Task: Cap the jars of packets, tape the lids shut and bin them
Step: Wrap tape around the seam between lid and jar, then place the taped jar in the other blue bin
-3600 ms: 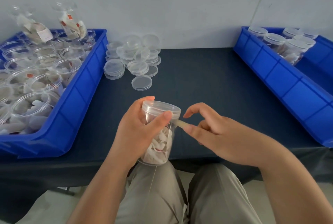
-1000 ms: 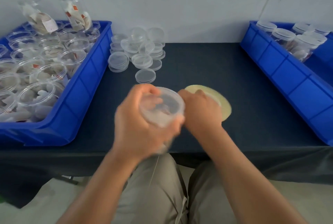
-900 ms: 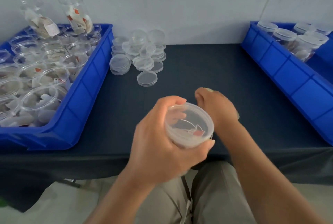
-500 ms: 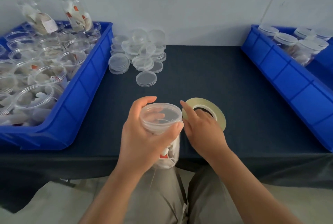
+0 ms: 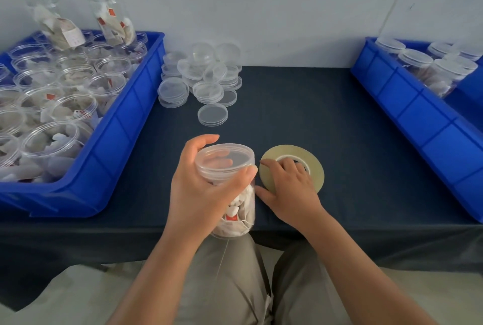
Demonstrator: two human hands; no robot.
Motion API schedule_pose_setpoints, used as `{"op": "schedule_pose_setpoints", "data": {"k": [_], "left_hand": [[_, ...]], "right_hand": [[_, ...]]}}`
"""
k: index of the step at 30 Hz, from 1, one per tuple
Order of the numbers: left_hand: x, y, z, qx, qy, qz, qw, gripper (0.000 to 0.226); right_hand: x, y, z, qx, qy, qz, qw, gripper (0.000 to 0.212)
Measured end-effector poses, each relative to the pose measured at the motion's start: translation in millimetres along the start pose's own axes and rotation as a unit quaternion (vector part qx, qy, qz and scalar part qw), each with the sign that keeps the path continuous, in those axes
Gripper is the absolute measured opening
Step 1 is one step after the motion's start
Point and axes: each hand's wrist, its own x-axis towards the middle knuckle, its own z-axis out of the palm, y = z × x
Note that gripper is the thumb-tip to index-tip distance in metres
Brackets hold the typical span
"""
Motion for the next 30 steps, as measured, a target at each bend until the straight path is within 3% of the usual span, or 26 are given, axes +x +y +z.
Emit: {"op": "schedule_pose_setpoints", "data": {"k": [3,5,9,22,30], "left_hand": [[-0.2,0.7,-1.1,-0.003,-0.004,-0.005,1.000,0.076],[-1.9,0.3,-1.7,-0.010,-0.011,-0.012,1.000,0.078],[-5.5,1.9,0.0,-0.022,-0.038,-0.018,0.999,0.073],[-10.7,13.1,9.4,-0.051,-0.046,-0.026,0.997,0.059],[-10.7,11.4,9.2,-0.055,-0.051,-0.040,0.996,0.054]], "right_hand": [[-9.6,-11.1,-22.1,0.180,0.069,0.007,0.981,0.060],[-22.1,-21.0,-36.7,0.333,0.107,-0.020,0.937,0.056],[-45.1,-40.6,-57.2,0.522,0.039,-0.078,0.848,0.059],[-59.4,-55.1,-53.0,0.656,-0.012,-0.055,0.753,0.051],[-58.5,-49.8,-39.3,0.657,-0.012,-0.052,0.752,0.052]]}}
